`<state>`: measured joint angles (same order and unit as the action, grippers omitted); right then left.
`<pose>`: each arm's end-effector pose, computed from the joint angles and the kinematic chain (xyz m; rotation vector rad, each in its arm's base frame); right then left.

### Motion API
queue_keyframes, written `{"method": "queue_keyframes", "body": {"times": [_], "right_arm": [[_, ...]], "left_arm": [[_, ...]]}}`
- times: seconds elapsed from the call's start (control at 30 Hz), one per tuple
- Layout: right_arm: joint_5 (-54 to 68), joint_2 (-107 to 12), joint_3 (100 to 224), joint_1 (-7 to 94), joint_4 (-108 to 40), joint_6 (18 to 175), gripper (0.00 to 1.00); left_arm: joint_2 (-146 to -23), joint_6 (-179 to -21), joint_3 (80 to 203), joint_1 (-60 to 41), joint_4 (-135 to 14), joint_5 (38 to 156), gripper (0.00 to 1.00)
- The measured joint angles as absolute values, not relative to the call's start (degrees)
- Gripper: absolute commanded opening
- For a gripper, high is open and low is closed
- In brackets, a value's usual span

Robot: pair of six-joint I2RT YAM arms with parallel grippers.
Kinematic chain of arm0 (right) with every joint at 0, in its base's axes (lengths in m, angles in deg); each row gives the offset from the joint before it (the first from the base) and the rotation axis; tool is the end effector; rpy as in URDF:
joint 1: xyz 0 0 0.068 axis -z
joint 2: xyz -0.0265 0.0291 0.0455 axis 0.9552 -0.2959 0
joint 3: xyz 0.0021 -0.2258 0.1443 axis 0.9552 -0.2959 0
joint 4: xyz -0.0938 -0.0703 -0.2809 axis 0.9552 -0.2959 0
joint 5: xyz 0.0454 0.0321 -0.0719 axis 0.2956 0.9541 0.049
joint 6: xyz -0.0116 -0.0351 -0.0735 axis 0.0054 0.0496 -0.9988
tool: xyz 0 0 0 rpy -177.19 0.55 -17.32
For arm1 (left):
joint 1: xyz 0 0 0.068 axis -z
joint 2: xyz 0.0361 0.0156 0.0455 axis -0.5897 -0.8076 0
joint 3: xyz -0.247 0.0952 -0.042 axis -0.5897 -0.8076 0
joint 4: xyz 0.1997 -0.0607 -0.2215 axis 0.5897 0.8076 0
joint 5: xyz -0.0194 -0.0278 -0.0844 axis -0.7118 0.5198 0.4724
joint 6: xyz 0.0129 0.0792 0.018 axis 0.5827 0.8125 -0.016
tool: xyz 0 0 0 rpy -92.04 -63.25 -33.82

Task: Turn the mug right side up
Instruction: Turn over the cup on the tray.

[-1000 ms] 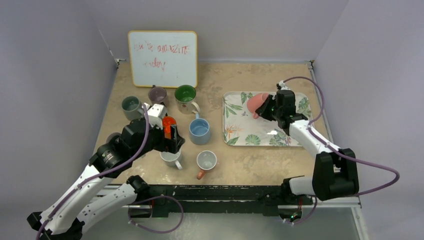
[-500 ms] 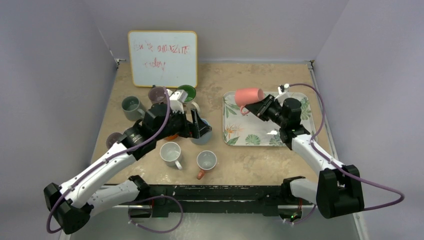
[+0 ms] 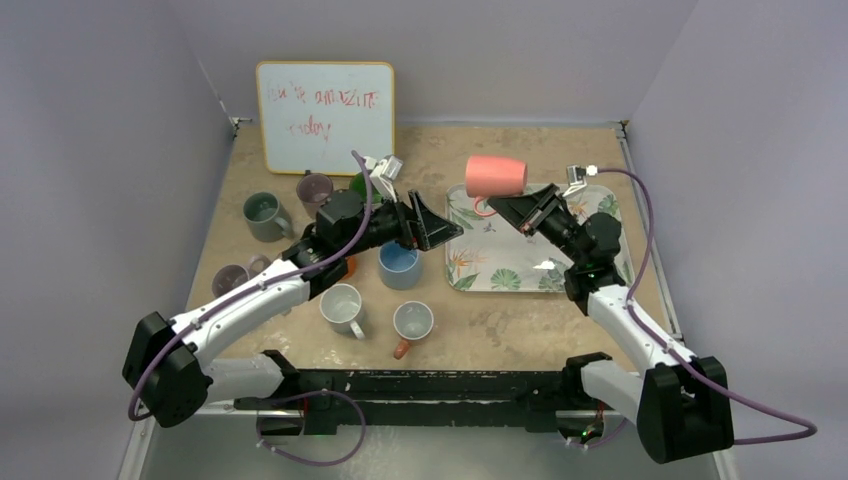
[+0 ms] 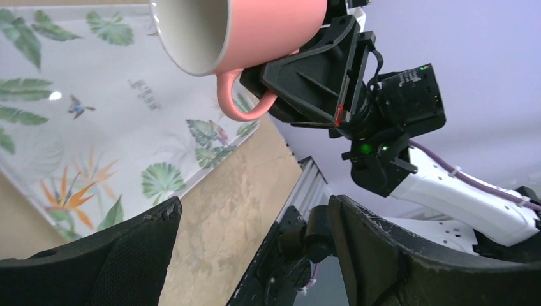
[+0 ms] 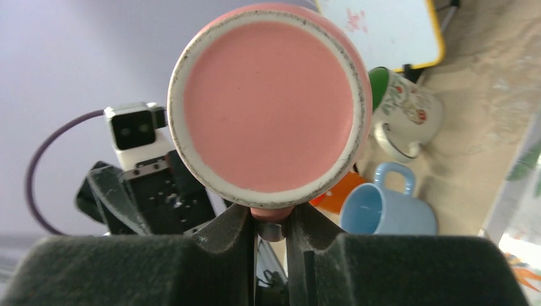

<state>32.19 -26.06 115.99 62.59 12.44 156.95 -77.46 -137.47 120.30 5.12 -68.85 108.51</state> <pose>0.2888 0.0913 0.2775 0.1965 1.5051 1.4818 0.2542 -0.2549 0.3095 0.1629 1.8982 -1.4195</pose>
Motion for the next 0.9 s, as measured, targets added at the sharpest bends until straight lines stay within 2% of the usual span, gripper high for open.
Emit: {"method": "queue_keyframes", "body": {"times": [0.27, 0.53, 0.9], "right_arm": [[34.55, -26.04, 115.73, 61.30, 21.01, 163.99, 0.00], [35.44, -26.44, 115.73, 58.46, 27.68, 168.89, 0.00], [38.07, -31.05, 115.49, 56.56, 37.19, 173.98, 0.00]], "left_arm": [[-81.38, -139.11, 119.23, 5.12, -81.66, 111.72, 0.83], [-84.31, -140.09, 119.23, 5.12, -90.69, 113.75, 0.76], [-86.05, -143.52, 119.23, 5.12, -98.25, 116.64, 0.51]]}}
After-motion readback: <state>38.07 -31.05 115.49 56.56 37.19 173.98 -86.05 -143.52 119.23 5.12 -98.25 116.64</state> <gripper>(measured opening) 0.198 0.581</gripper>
